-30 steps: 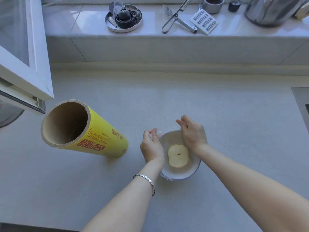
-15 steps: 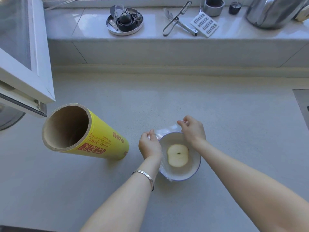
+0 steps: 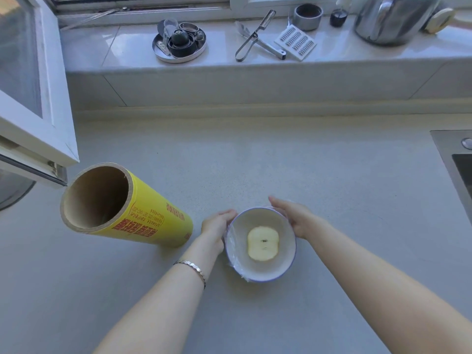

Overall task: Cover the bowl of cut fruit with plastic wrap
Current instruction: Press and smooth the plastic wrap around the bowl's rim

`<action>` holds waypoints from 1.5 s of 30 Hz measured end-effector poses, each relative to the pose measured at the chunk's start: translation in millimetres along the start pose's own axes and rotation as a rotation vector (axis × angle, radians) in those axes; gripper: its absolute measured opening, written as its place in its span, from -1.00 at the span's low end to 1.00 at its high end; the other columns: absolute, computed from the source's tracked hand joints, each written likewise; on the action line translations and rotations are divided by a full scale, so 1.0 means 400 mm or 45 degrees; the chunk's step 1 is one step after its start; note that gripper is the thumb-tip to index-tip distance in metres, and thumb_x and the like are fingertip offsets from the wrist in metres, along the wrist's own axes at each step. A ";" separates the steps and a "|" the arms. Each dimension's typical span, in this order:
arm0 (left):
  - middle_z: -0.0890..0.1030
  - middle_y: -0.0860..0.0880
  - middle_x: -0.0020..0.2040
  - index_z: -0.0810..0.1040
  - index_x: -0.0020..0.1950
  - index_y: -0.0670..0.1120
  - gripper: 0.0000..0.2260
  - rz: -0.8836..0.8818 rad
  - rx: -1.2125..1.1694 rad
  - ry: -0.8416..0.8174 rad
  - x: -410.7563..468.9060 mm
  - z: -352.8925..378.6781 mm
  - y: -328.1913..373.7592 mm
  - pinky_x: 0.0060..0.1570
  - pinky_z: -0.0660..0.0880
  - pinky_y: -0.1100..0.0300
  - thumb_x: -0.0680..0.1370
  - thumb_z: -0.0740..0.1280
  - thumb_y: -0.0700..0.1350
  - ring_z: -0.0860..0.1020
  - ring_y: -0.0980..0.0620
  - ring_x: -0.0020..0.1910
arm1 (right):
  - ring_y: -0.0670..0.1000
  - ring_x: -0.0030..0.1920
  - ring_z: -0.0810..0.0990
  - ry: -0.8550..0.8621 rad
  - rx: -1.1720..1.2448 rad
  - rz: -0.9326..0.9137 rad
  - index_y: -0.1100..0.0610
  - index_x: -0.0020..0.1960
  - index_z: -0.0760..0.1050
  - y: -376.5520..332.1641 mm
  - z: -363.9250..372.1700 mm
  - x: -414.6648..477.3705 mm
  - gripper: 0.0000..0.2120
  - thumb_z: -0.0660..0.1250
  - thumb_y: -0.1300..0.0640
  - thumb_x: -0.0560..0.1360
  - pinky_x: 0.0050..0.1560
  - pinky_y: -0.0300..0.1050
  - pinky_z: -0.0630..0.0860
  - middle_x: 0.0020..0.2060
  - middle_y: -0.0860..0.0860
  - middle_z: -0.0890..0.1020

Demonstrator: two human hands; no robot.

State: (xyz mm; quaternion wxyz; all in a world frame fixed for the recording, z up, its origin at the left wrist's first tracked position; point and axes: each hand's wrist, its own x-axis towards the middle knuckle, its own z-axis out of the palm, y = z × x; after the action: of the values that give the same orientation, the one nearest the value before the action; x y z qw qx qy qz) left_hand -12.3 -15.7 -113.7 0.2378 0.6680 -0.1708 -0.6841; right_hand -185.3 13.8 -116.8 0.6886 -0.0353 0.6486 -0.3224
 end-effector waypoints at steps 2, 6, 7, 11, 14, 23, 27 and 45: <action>0.64 0.00 -0.48 0.46 0.07 -0.20 -0.86 0.037 -0.114 -0.011 -0.002 -0.020 0.001 -0.54 0.53 0.33 0.52 0.28 -0.30 0.60 0.11 -0.51 | 0.03 -0.04 0.53 -0.076 0.065 -0.010 0.21 0.06 0.43 0.008 -0.020 -0.011 -0.65 0.24 -0.08 0.49 -0.01 -0.09 0.47 -0.11 0.04 0.52; 0.59 -0.18 0.10 0.43 0.22 -0.23 -0.71 0.503 0.512 0.163 -0.056 -0.062 -0.016 0.05 0.50 0.22 0.53 0.30 -0.17 0.56 -0.08 0.06 | 0.03 -0.11 0.56 -0.069 -0.134 -0.086 0.21 0.02 0.48 0.033 -0.070 -0.043 -0.64 0.27 -0.08 0.47 -0.07 -0.19 0.52 -0.13 0.09 0.57; 0.49 -0.15 0.28 0.38 0.29 -0.21 -0.61 0.742 0.823 0.185 -0.084 -0.064 -0.022 0.26 0.34 0.21 0.51 0.32 -0.11 0.45 -0.08 0.26 | 0.03 -0.10 0.57 -0.039 -0.179 -0.139 0.22 -0.01 0.49 0.039 -0.078 -0.052 -0.69 0.29 -0.03 0.47 -0.07 -0.21 0.53 -0.12 0.10 0.57; -0.26 0.04 0.46 -0.25 0.46 -0.07 0.09 1.222 1.849 -0.199 -0.162 0.008 -0.048 0.44 -0.33 0.10 0.20 0.20 0.45 -0.33 0.02 0.46 | -0.02 -0.26 0.55 0.070 -0.239 -0.334 0.17 -0.28 0.48 0.051 -0.079 -0.076 -0.79 0.26 0.15 0.51 -0.19 -0.26 0.53 -0.28 0.07 0.57; -0.46 -0.01 0.42 -0.42 0.43 -0.12 0.29 1.085 2.252 -0.246 -0.142 0.054 -0.077 0.39 -0.40 -0.16 0.10 0.34 0.46 -0.46 -0.10 0.43 | -0.02 -0.30 0.49 0.160 -0.230 -0.529 0.12 -0.29 0.39 0.059 -0.057 -0.082 -0.76 0.16 0.17 0.56 -0.20 -0.21 0.47 -0.30 0.04 0.54; -0.33 -0.10 0.52 -0.43 0.42 -0.20 0.30 0.962 2.374 -0.203 -0.133 0.069 -0.089 0.43 -0.34 -0.21 0.13 0.36 0.43 -0.41 -0.16 0.46 | -0.01 -0.47 0.32 0.485 -0.158 -0.681 0.16 -0.15 0.25 0.054 -0.033 -0.052 -0.85 0.05 0.16 0.59 -0.49 -0.20 0.29 -0.40 0.02 0.33; -0.32 -0.09 0.52 -0.43 0.42 -0.19 0.29 0.971 2.344 -0.224 -0.131 0.066 -0.088 0.42 -0.36 -0.19 0.14 0.37 0.42 -0.41 -0.14 0.46 | 0.05 -0.40 0.35 0.614 -0.302 -0.627 0.07 -0.25 0.24 0.058 -0.052 -0.013 -0.79 0.06 0.13 0.57 -0.35 -0.09 0.30 -0.40 0.06 0.36; -0.39 -0.15 0.49 -0.41 0.44 -0.04 0.27 0.955 2.374 -0.126 -0.152 0.080 -0.087 0.37 -0.31 -0.30 0.11 0.33 0.48 -0.42 -0.26 0.44 | 0.00 -0.22 0.55 -0.012 -0.096 -0.228 0.15 -0.12 0.51 0.157 -0.118 -0.106 -0.78 0.19 0.04 0.54 -0.13 -0.22 0.51 -0.23 0.07 0.58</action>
State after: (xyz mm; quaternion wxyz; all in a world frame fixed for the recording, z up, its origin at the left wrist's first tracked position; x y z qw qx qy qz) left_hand -47.7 44.1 -80.6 -0.1873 0.4615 -0.8472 -0.1852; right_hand -201.6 101.7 -116.5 0.6583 -0.1203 0.6513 -0.3578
